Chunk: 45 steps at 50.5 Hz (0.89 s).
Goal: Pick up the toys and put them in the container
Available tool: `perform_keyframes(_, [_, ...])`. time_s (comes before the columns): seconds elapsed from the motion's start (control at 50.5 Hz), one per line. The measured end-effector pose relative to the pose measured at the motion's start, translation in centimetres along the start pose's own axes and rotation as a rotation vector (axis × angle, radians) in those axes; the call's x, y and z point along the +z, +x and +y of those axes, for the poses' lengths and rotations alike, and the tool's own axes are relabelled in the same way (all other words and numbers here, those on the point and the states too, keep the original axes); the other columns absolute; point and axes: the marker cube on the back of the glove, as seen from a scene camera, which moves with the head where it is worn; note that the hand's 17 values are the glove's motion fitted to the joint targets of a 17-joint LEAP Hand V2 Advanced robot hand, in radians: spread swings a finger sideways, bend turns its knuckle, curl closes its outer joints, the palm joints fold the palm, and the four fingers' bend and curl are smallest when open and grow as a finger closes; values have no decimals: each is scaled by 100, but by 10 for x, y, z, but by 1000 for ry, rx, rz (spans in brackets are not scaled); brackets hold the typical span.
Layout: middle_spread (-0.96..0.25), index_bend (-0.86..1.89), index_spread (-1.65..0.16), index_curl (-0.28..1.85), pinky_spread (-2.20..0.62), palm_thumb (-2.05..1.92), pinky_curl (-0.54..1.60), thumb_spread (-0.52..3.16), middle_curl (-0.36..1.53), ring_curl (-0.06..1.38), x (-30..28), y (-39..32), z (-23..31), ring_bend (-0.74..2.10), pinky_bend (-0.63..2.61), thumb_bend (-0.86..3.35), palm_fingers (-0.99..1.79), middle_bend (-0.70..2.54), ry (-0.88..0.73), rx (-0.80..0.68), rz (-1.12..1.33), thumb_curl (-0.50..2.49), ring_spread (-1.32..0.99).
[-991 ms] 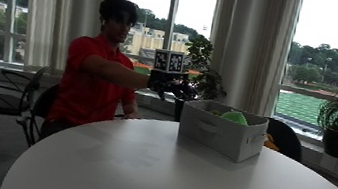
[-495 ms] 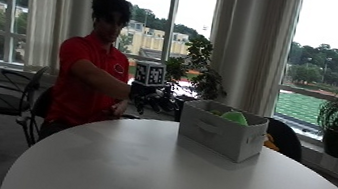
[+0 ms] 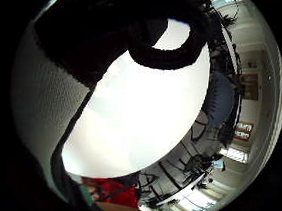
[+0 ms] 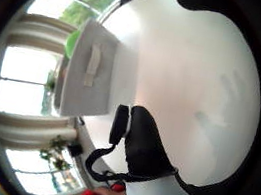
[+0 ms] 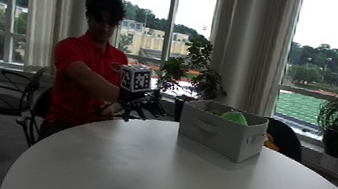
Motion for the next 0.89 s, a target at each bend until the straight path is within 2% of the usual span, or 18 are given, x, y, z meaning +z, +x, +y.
perform_keyframes(0.892, [-10,19,-41,40,11,1,31,122,26,36,-2,34,16,23,109,-2,-3,15,-14,46,-59,34,-1])
